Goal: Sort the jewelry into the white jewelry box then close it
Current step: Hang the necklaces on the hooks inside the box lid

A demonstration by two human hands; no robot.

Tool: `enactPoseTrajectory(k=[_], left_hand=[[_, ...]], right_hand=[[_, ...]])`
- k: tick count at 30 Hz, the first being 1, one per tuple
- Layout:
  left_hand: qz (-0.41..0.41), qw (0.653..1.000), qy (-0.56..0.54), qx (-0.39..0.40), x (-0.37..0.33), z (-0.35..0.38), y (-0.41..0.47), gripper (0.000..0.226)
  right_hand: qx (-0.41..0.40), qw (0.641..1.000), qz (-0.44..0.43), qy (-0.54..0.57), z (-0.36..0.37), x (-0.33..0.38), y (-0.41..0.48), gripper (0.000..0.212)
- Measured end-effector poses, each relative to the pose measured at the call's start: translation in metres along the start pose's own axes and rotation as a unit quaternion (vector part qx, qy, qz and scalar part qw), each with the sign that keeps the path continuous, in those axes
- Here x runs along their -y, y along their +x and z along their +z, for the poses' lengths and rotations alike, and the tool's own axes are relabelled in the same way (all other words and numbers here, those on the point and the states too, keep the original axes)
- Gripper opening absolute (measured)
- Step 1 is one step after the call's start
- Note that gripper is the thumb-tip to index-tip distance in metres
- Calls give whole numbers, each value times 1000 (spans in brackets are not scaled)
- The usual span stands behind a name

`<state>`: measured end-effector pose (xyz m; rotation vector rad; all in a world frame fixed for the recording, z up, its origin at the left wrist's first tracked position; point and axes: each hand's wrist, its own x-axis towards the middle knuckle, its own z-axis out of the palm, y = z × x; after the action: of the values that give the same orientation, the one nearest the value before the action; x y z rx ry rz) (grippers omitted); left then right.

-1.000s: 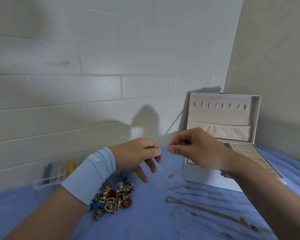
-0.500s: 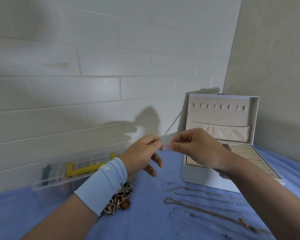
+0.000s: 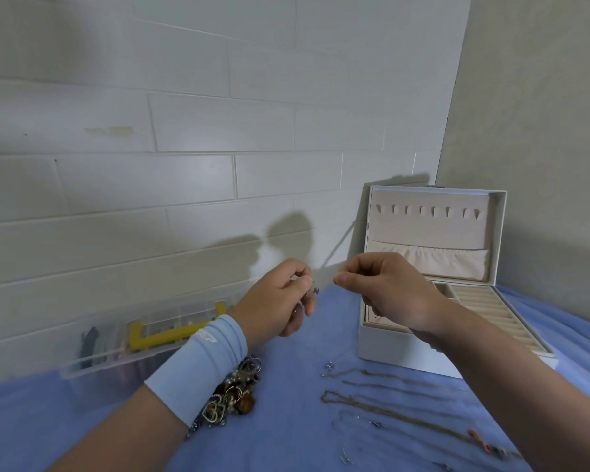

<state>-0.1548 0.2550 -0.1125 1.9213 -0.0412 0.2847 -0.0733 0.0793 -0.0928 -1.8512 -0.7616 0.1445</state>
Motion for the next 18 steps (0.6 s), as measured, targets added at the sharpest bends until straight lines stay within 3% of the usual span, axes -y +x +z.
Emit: enactPoseTrajectory(k=[6,13,18], left_hand=[[-59,995,-78,32,-2,-15,4,11],[-27,996,71,53,-1,-27,4,14],[-12,999,-38,17,-5,-32,2,19]], right_hand=[[0,1000,4,20,-1,2,1,17],[-6,996,36,77,-4,2,2,18],[-35,993,56,98,-9,2,5,20]])
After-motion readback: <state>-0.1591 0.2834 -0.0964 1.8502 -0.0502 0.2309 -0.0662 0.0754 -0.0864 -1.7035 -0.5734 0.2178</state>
